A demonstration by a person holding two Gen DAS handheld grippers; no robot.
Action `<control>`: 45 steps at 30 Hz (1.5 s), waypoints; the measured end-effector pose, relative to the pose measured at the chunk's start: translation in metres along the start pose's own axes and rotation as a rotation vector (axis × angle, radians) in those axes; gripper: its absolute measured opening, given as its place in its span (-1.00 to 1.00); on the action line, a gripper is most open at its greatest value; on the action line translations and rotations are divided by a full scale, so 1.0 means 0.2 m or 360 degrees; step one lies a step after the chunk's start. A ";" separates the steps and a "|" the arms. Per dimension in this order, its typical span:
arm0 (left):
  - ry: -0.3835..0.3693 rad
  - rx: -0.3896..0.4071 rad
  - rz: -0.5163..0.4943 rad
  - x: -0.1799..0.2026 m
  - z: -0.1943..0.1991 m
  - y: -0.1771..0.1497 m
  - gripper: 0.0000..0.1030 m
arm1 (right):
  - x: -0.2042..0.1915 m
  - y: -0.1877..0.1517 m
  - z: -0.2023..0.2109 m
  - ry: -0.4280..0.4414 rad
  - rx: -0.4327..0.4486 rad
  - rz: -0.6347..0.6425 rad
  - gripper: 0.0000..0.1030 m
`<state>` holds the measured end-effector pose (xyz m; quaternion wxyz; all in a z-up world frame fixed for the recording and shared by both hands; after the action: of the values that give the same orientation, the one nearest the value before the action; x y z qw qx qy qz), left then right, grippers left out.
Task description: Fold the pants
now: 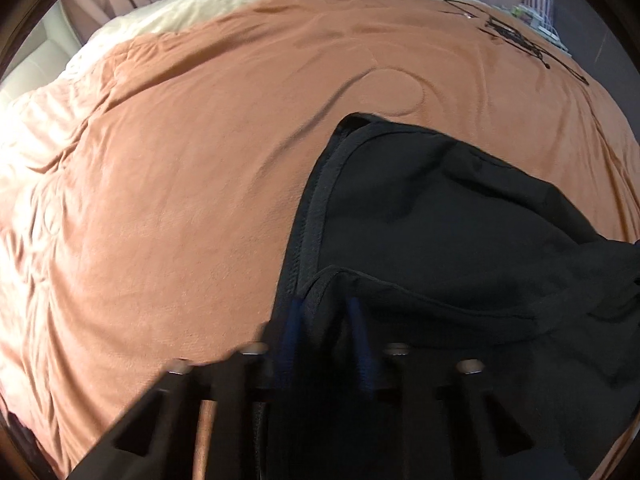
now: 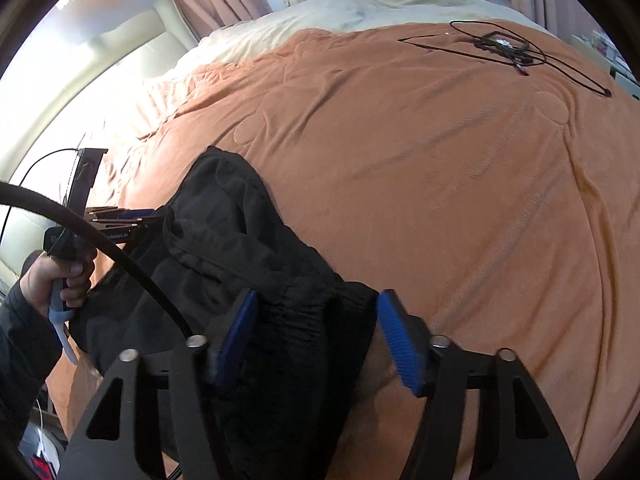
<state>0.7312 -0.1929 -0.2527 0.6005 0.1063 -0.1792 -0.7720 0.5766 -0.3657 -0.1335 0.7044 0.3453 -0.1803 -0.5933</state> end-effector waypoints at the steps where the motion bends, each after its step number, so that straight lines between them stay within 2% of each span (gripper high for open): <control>1: -0.0016 -0.0001 0.0004 0.00 0.02 0.00 -0.94 | 0.00 0.00 0.00 0.0010 -0.0004 0.0013 -0.32; 2: -0.0019 0.0018 0.0007 0.00 0.04 0.00 -0.95 | -0.01 -0.01 -0.01 0.0000 -0.0011 0.0028 -0.40; 3: -0.0020 0.0043 0.0012 0.00 0.06 0.01 -0.95 | -0.01 -0.01 0.00 -0.0037 -0.0007 0.0056 -0.61; 5: -0.0031 0.0095 0.0066 -0.02 0.12 0.05 -0.95 | -0.02 0.00 0.03 -0.0064 0.0014 0.0092 -0.79; 8: -0.0073 0.0148 0.0133 -0.03 0.20 0.13 -0.95 | -0.02 0.01 0.08 -0.0061 0.0076 0.0056 -0.82; 11: -0.0058 0.0168 0.0143 -0.01 0.22 0.20 -0.95 | -0.02 0.02 0.10 -0.0088 0.0114 0.0045 -0.83; 21: -0.0047 0.0227 0.0109 0.15 0.13 0.42 -0.95 | 0.01 -0.04 0.17 -0.0174 0.0125 -0.0114 -0.86; 25: -0.0095 0.0210 0.0124 0.22 0.06 0.47 -0.93 | 0.02 -0.10 0.18 -0.0235 0.0106 -0.0208 -0.86; 26: -0.0088 0.0213 0.0122 0.23 0.05 0.47 -0.90 | 0.02 -0.10 0.18 -0.0242 0.0104 -0.0223 -0.86; 28: -0.0025 0.0198 0.0133 0.23 0.04 0.47 -0.56 | 0.03 -0.11 0.19 -0.0250 0.0117 -0.0254 -0.85; 30: -0.0014 0.0212 0.0140 0.22 0.06 0.46 0.13 | 0.04 -0.11 0.20 -0.0203 0.0135 -0.0279 -0.78; 31: -0.0018 0.0239 0.0145 0.20 0.08 0.45 0.20 | 0.04 -0.12 0.20 -0.0181 0.0131 -0.0290 -0.75; 34: -0.0031 0.0253 0.0180 0.13 0.14 0.42 0.21 | 0.07 -0.16 0.24 -0.0124 0.0143 -0.0349 -0.50; 36: -0.0041 0.0238 0.0214 0.08 0.18 0.39 0.22 | 0.08 -0.19 0.29 -0.0085 0.0177 -0.0385 0.03; 37: -0.0040 0.0236 0.0225 0.05 0.21 0.36 0.21 | 0.08 -0.21 0.31 -0.0062 0.0198 -0.0397 0.09; 45: 0.0005 0.0258 0.0290 -0.16 0.41 0.15 0.21 | 0.07 -0.35 0.40 0.0048 0.0198 -0.0463 0.10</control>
<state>0.7343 -0.1569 -0.1668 0.6579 0.1390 -0.2490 -0.6970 0.4769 -0.4038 -0.1295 0.5909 0.4196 -0.1544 -0.6715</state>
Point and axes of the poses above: each gripper's, at about its wrist camera, not at the fingertips, and z roughly against the way its jaws point, x to its right, y to its top, the point moved 6 cm from there along -z, roughly the way its jaws point, and after that the axes turned 15 degrees about z, right-handed, at the moved point
